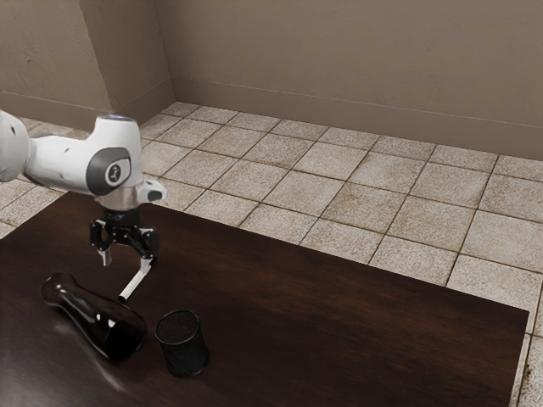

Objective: Put the marker into the pen holder.

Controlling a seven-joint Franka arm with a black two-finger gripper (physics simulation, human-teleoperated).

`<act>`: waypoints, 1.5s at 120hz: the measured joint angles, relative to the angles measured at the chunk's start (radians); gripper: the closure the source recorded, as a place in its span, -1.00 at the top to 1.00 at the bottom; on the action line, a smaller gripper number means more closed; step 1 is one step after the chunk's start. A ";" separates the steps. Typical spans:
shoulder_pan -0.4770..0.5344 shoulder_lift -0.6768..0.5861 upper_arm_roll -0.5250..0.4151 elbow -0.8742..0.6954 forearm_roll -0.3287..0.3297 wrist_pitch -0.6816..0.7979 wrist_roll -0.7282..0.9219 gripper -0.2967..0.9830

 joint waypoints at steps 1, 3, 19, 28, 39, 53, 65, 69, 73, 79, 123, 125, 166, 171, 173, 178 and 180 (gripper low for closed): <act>0.000 0.003 0.001 0.000 0.000 0.004 0.000 0.53; 0.000 0.008 0.003 0.000 0.000 0.012 -0.001 0.53; 0.001 0.058 0.017 0.004 0.004 0.075 -0.002 0.53; 0.001 0.082 0.022 0.006 0.002 0.102 0.001 0.53; 0.002 0.122 0.033 0.033 0.000 0.127 0.010 0.53; 0.002 0.184 0.047 0.108 -0.001 0.146 0.025 0.53; 0.002 0.211 0.051 0.136 -0.002 0.156 0.039 0.52; 0.002 0.216 0.053 0.143 -0.002 0.159 0.045 0.52; 0.002 0.219 0.055 0.146 -0.005 0.161 0.050 0.52; 0.002 0.221 0.056 0.149 -0.009 0.163 0.057 0.49; 0.000 0.215 0.059 0.149 -0.012 0.170 0.105 -0.35; 0.000 0.216 0.059 0.149 -0.012 0.171 0.106 -0.37; 0.000 0.218 0.059 0.147 -0.004 0.174 0.123 -0.62; 0.000 0.217 0.059 0.147 -0.001 0.174 0.123 -0.64; 0.000 0.216 0.059 0.147 0.000 0.174 0.122 -0.65; -0.001 0.205 0.058 0.147 0.008 0.175 0.121 -0.66; -0.002 0.200 0.058 0.147 0.012 0.175 0.121 -0.67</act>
